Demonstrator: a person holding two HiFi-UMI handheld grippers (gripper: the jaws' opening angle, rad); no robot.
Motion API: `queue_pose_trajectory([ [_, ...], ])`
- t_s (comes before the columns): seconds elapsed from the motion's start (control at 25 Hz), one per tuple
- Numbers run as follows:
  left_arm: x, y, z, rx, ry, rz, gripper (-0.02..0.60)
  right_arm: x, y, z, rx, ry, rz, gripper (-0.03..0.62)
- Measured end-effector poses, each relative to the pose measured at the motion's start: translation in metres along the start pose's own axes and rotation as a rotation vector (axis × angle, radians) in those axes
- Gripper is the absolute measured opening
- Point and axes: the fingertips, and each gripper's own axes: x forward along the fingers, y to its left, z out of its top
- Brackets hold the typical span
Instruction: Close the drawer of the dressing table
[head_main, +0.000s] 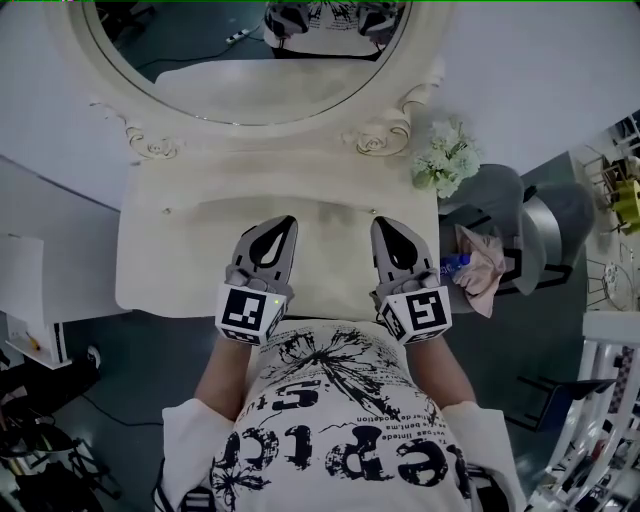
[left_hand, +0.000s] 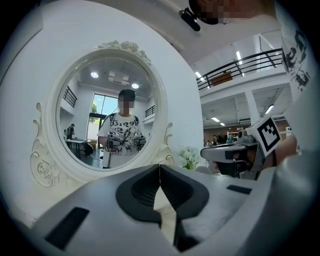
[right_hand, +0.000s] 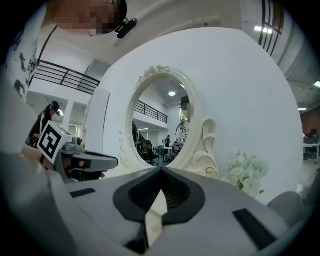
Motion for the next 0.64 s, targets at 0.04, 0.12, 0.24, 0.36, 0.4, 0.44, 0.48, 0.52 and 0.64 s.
queue_pose_trajectory([
  [0.04,0.000,0.001,0.001,0.000,0.002,0.008,0.018,0.000,0.002,0.005,-0.020,-0.007,0.008,0.016],
  [0.12,-0.001,0.002,0.001,-0.004,0.006,0.021,0.018,0.002,0.004,0.012,-0.044,-0.018,0.015,0.016],
  [0.24,-0.001,0.004,0.000,-0.013,0.013,0.023,0.018,0.006,0.007,0.013,-0.072,-0.023,0.010,0.015],
  [0.36,-0.002,0.007,-0.001,-0.011,0.015,0.032,0.018,0.010,0.012,0.010,-0.059,-0.021,0.019,0.017],
  [0.4,-0.002,0.008,-0.001,-0.012,0.016,0.034,0.018,0.011,0.013,0.009,-0.047,-0.022,0.020,0.017],
  [0.44,-0.002,0.009,-0.002,-0.014,0.019,0.035,0.018,0.012,0.013,0.008,-0.041,-0.022,0.022,0.017],
  [0.48,-0.001,0.009,-0.002,-0.015,0.022,0.035,0.018,0.012,0.014,0.008,-0.038,-0.021,0.024,0.016],
  [0.52,0.000,0.009,-0.003,-0.016,0.026,0.035,0.018,0.012,0.013,0.008,-0.038,-0.019,0.026,0.016],
  [0.64,0.002,0.009,-0.003,-0.020,0.032,0.034,0.018,0.012,0.011,0.007,-0.035,-0.012,0.029,0.017],
])
